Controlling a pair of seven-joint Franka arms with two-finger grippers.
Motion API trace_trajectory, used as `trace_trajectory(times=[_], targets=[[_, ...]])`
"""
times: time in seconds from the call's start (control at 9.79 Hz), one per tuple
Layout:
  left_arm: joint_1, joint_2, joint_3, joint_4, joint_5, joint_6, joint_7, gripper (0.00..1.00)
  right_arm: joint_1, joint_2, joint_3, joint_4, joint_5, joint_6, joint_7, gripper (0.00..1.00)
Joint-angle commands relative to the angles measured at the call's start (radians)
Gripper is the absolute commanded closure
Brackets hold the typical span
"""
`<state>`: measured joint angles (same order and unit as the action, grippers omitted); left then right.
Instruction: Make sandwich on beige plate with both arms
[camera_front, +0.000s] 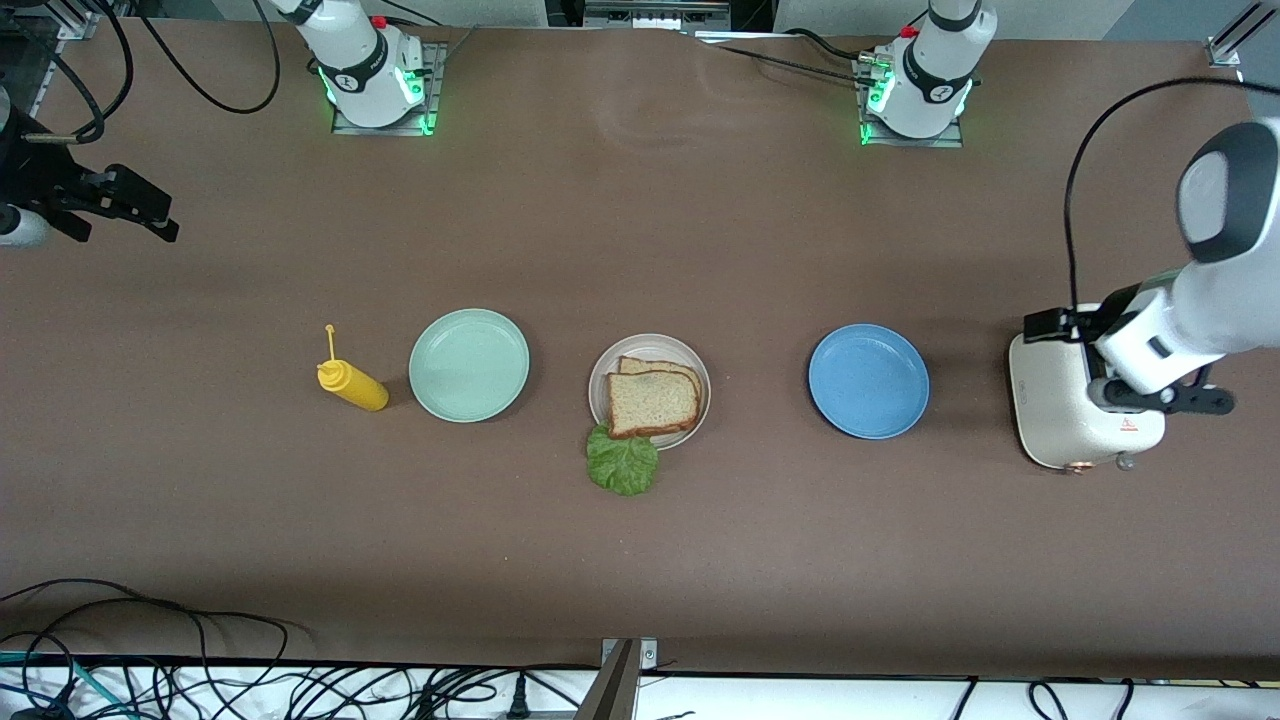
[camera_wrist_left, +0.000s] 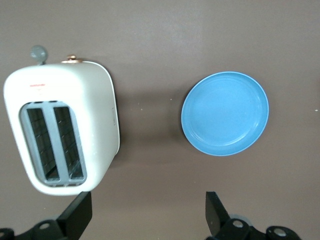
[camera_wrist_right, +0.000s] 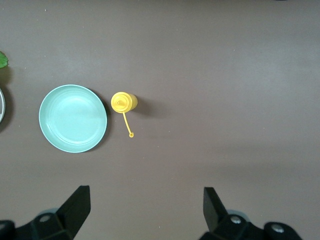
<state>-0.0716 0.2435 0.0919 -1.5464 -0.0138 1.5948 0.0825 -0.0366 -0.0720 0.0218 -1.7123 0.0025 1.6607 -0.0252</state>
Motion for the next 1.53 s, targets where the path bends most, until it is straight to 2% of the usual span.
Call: trace_trajectory(times=[0.0,0.31,0.61,0.92,1.43], targets=[[0.009,-0.177,-0.02,-0.125,0.034,-0.006,-0.019,0.0,0.004,0.008,-0.002,0.023,-0.006,-0.019,0.011,0.0],[0.009,-0.248,-0.024,-0.094,0.035,-0.165,-0.021,0.0,0.004,0.008,-0.002,0.025,-0.003,-0.015,0.008,0.0],[0.026,-0.274,-0.037,0.001,0.037,-0.262,-0.021,0.0,0.004,0.008,0.001,0.023,-0.007,-0.013,0.008,0.0],[0.053,-0.286,-0.075,-0.027,0.064,-0.237,-0.036,0.0,0.004,0.006,0.0,0.023,-0.013,-0.016,0.008,0.0],[0.064,-0.305,-0.078,-0.055,0.057,-0.202,-0.041,0.0,0.004,0.006,0.0,0.023,-0.015,-0.015,0.007,0.0]])
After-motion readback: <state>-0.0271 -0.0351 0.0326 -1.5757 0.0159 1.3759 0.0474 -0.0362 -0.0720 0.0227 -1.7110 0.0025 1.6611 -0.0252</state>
